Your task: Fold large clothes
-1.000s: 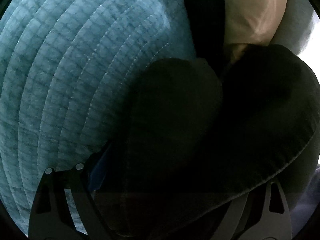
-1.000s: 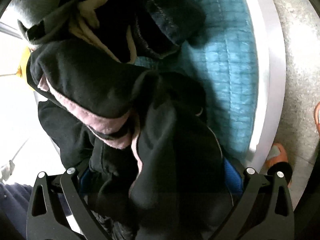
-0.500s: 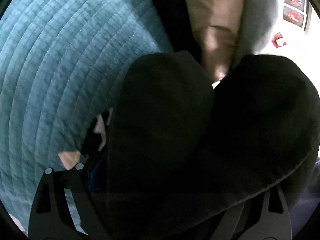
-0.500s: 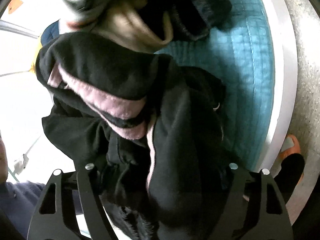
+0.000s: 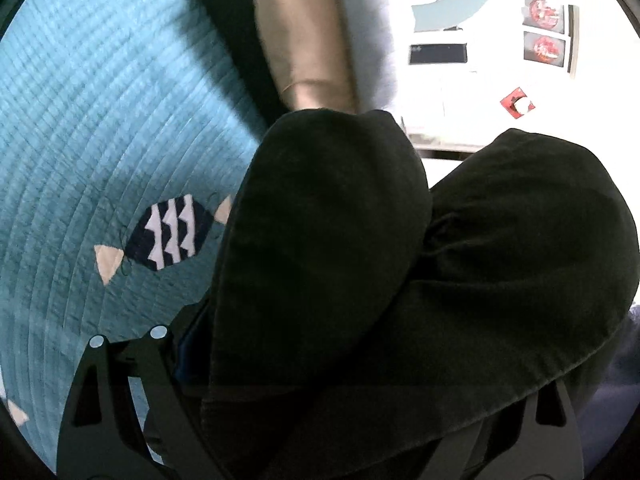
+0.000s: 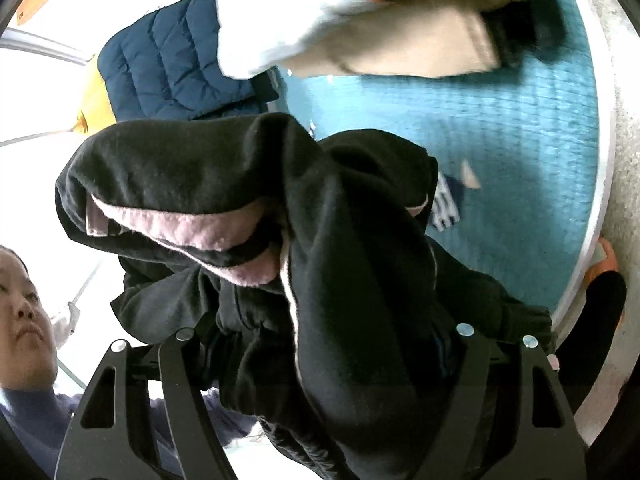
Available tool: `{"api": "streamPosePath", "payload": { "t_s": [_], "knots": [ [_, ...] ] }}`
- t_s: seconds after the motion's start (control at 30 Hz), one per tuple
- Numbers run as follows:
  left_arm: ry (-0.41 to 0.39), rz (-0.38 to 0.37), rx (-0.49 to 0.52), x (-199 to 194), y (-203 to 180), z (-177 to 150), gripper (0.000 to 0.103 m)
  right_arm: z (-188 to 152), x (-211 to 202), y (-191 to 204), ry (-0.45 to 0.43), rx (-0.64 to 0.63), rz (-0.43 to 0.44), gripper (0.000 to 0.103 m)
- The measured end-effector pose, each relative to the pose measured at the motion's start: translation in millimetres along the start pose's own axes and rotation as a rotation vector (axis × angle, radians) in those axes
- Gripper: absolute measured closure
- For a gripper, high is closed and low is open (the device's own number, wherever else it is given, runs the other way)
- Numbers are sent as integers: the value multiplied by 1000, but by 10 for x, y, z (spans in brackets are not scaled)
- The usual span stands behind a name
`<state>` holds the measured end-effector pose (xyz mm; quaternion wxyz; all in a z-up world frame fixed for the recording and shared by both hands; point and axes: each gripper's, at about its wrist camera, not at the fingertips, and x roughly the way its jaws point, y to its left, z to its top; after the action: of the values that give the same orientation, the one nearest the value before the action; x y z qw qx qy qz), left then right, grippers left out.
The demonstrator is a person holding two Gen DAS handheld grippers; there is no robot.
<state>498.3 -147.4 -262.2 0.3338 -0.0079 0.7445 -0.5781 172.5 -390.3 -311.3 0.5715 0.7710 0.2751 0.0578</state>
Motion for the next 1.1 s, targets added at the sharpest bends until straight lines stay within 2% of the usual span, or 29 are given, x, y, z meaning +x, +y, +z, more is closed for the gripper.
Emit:
{"api": "streamPosePath", "payload": {
  "t_s": [0.07, 0.27, 0.4, 0.53, 0.67, 0.73, 0.8, 0.93, 1.03, 1.1],
  "knots": [
    [-26, 2, 11, -139, -198, -13, 16, 97, 5, 183, 2, -13, -2, 30],
    [-57, 5, 69, -306, -819, 745, 16, 305, -248, 782, -33, -73, -3, 31],
    [-57, 17, 169, -254, -1339, 1388, 16, 595, -561, 1198, -87, -139, 22, 31],
    [-5, 29, 259, -35, -1745, 2193, 17, 964, -884, 1557, -153, -165, 51, 30],
    [58, 71, 323, 253, -2049, 2948, 17, 1365, -1129, 1626, -227, -159, 97, 30],
    [76, 94, 336, 327, -2150, 3219, 16, 1561, -1201, 1585, -262, -148, 123, 30],
    [97, 127, 338, 450, -2193, 3506, 17, 1796, -1241, 1481, -289, -119, 154, 30],
    [127, 189, 297, 699, -1889, 3891, 15, 2134, -1227, 1293, -334, -64, 158, 31],
    [114, 262, 178, 895, -1470, 4227, 15, 2472, -1141, 973, -358, 3, 120, 31],
    [74, 336, 116, 886, -1252, 4323, 17, 2656, -1046, 795, -354, 30, 61, 30]
  ]
}}
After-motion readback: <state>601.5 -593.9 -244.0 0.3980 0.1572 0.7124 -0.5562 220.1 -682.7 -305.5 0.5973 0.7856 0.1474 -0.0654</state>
